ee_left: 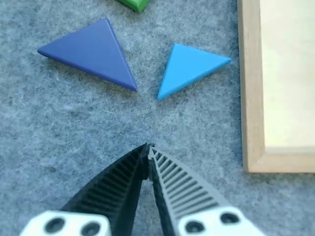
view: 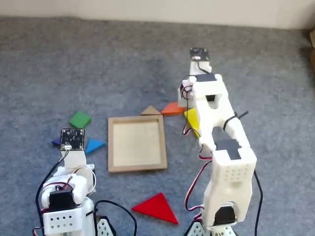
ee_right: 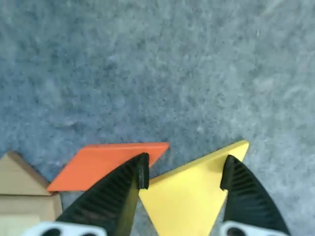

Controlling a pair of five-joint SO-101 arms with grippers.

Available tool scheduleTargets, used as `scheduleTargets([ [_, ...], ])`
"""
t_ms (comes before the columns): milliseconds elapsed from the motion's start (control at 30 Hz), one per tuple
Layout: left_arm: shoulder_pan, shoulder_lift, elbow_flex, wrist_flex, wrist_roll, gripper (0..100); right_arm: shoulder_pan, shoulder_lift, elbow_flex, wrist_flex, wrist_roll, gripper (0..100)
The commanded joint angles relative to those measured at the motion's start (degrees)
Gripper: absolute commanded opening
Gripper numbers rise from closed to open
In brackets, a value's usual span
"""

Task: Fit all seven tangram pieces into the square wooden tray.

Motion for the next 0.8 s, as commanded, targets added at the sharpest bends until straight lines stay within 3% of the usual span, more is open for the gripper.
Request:
scheduleTargets([
  [0,-0.7,-1.9,1.1,0.3,0.5,1,0.8,2.1,-1.7,0.5,-0.1,22.8],
  [200,-0.7,-1.9,1.1,0.3,0.5,1,0.5,2.6,-2.1,13.7,0.0,22.8],
  [400,-0.7,-1.9,1.1,0.3,0.5,1,0.5,2.6,-2.2,20.4,0.2,22.8],
  [600,-0.7,-1.9,1.1,0.3,0.5,1,-1.6,2.5,-2.2,28.4,8.3,22.8],
  [767,-0.7,-1.9,1.1,0.3,0.5,1,-3.7,2.5,-2.2,29.9,8.4,22.8],
])
